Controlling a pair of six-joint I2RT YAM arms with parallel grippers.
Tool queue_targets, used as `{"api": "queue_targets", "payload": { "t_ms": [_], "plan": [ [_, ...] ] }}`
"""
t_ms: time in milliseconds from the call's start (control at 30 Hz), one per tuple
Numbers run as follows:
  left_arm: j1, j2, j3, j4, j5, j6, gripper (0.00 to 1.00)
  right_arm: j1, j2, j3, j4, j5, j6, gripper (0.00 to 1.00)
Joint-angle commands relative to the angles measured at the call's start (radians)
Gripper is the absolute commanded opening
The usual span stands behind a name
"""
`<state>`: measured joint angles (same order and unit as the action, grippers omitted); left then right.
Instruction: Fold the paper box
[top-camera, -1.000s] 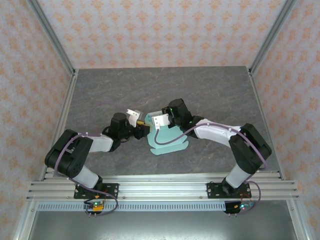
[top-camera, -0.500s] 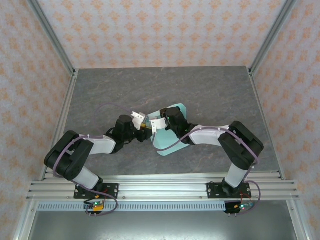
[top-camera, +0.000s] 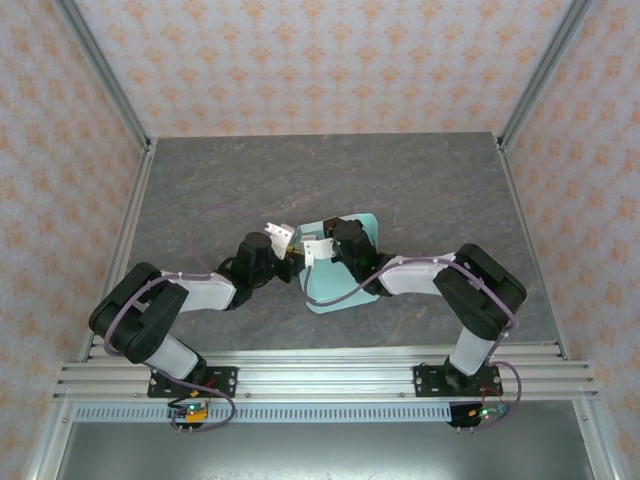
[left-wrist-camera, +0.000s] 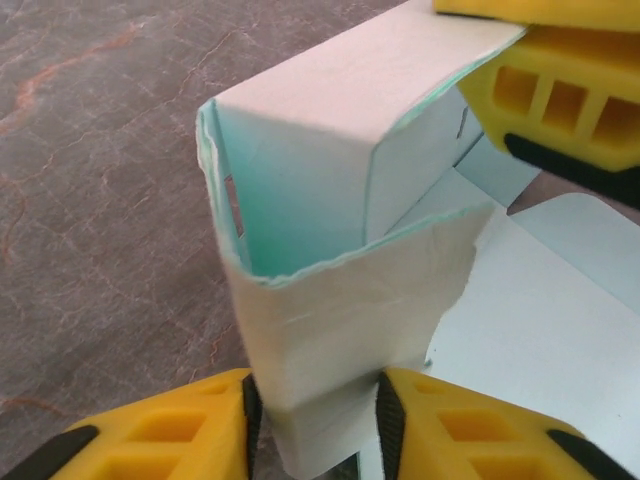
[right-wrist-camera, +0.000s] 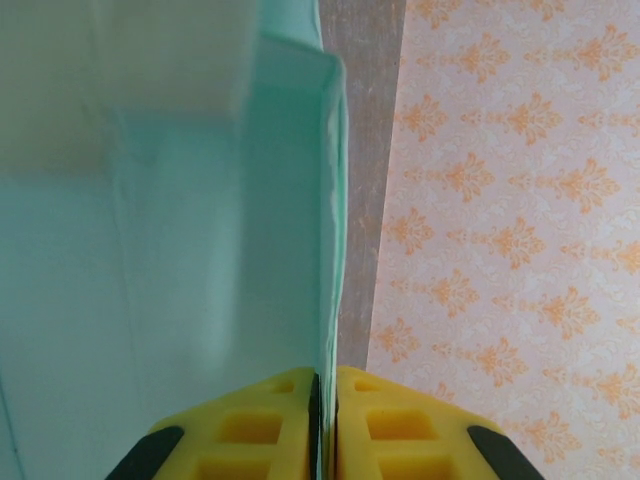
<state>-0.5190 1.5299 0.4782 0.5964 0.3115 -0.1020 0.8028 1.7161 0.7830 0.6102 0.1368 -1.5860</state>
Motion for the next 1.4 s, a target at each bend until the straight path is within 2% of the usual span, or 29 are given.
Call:
{"api": "queue_targets", "payload": {
  "t_ms": [0, 467, 700, 1000, 1100, 1167, 1233, 1367],
  "plan": [
    [-0.033, 0.017, 0.034, 0.062, -0.079, -0.005, 0.33, 0.020, 0.002, -0.027, 0.046, 0.028, 0.026, 0.14],
    [-0.173, 0.138, 0.093, 0.130, -0.326, -0.063, 0.30, 0.065, -0.034, -0.110, 0.180, 0.102, 0.116, 0.13],
    [-0.186, 0.198, 0.125, 0.184, -0.317, -0.045, 0.23, 0.091, -0.056, -0.140, 0.236, 0.123, 0.200, 0.13],
    [-0.187, 0.286, 0.161, 0.258, -0.336, 0.013, 0.19, 0.092, -0.158, -0.215, 0.193, 0.024, 0.274, 0.14],
    [-0.187, 0.318, 0.171, 0.287, -0.335, 0.016, 0.12, 0.092, -0.183, -0.224, 0.148, 0.024, 0.287, 0.14],
    [-0.187, 0.333, 0.177, 0.293, -0.337, 0.015, 0.07, 0.092, -0.196, -0.230, 0.133, 0.025, 0.293, 0.17],
    [-0.186, 0.341, 0.169, 0.319, -0.335, 0.009, 0.05, 0.091, -0.215, -0.235, 0.116, 0.022, 0.300, 0.24],
    [-0.184, 0.350, 0.165, 0.326, -0.328, 0.005, 0.01, 0.080, -0.293, -0.220, -0.084, -0.039, 0.335, 0.42]
  ]
}}
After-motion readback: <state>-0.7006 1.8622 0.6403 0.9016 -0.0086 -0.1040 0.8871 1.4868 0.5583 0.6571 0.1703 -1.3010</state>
